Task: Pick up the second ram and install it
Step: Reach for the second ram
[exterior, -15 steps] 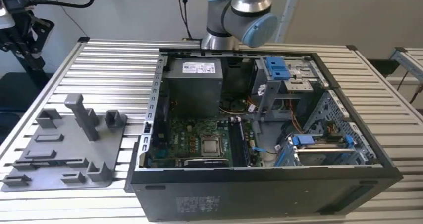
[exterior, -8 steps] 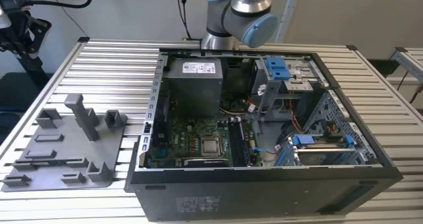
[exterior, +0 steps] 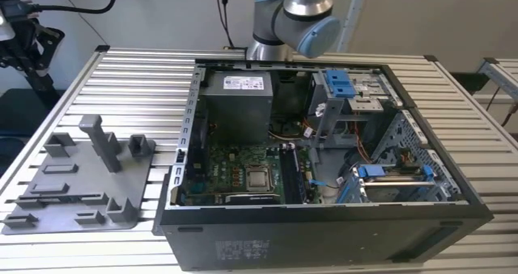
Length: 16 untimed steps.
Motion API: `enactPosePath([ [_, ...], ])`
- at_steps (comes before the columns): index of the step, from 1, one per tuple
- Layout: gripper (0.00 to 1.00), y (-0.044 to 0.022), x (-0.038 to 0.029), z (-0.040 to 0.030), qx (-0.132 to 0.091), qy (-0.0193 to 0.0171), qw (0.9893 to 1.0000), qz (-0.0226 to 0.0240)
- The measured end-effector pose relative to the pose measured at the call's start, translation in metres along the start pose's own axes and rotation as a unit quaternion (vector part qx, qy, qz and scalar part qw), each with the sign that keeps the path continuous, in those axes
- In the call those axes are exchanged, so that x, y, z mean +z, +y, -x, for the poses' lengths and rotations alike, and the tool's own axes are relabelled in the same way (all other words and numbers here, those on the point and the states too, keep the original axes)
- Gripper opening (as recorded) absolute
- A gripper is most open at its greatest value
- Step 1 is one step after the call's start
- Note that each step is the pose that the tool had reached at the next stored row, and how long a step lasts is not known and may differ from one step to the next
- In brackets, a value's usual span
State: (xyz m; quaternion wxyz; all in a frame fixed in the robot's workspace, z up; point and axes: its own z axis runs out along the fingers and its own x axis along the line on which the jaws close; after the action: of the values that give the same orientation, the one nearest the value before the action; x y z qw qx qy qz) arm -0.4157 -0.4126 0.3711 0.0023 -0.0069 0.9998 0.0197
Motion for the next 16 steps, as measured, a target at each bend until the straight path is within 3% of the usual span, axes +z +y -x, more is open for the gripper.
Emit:
enactPosePath([
  [5,0.11,-0.0141,0.0008,0.0013,0.0,-0.0001,1.0,0.0],
  [11,0.11,-0.0399,0.0026,0.0009,0.0,-0.0001,1.0,0.0],
  [16,0.11,-0.0564,0.0051,0.0007,0.0,-0.0001,1.0,0.0001],
])
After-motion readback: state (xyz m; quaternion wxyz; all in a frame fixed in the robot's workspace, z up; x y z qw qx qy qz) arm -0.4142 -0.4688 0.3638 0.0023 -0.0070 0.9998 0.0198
